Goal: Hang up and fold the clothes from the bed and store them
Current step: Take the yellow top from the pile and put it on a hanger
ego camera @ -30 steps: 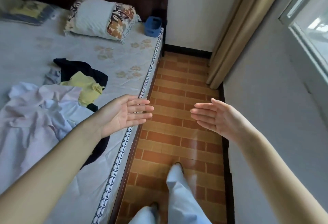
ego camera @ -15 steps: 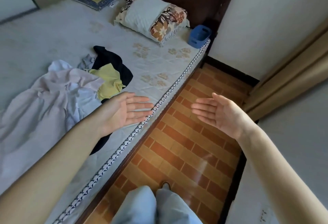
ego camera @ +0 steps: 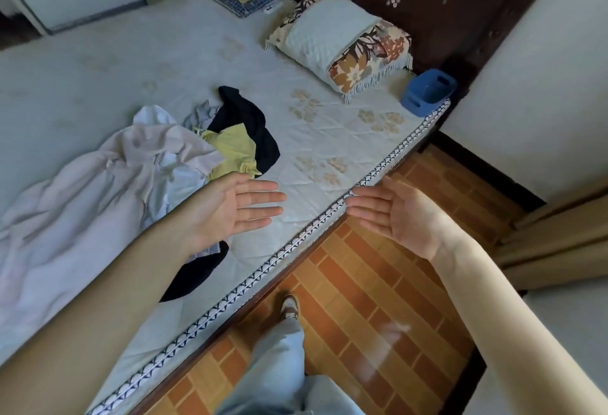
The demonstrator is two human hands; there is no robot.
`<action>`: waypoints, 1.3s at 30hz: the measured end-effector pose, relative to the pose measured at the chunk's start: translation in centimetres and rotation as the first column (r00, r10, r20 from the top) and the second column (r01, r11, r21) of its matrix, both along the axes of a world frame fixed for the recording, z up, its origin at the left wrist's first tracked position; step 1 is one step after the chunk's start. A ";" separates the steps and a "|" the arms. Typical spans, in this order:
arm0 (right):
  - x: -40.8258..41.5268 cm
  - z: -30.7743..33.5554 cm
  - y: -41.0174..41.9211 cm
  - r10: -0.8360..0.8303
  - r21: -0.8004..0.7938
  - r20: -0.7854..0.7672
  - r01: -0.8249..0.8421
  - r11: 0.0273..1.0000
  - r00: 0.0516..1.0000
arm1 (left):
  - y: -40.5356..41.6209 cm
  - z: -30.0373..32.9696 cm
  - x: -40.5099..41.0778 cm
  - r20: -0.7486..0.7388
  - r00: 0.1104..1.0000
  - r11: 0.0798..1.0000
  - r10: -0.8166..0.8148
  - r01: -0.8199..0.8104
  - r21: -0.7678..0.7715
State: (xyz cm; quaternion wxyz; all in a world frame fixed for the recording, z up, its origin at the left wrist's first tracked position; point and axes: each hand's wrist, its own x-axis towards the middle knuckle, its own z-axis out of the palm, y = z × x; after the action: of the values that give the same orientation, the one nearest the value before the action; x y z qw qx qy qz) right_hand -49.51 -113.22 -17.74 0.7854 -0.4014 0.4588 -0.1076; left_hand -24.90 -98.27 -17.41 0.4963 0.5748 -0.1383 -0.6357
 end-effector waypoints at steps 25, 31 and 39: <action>24.1 -1.7 -26.4 0.393 0.014 -0.001 -0.393 0.919 0.919 | -17.9 -3.2 17.4 -0.085 0.940 0.944 0.331 -0.329 0.037; 29.1 -3.6 -33.4 0.511 0.061 0.013 -0.511 0.858 0.859 | -22.2 -4.7 18.7 -0.094 0.872 0.877 0.480 -0.474 0.079; 36.1 -8.8 -37.7 0.674 0.109 -0.079 -0.665 0.739 0.735 | -25.6 -8.5 21.2 -0.019 0.768 0.752 0.640 -0.622 0.219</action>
State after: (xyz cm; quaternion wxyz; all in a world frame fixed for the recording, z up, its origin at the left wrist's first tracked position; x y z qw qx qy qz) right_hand -13.44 -150.90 -26.54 0.7583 -0.5160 0.3309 0.2218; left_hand -3.70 -123.90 -25.87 0.6272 0.6044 0.1515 -0.4673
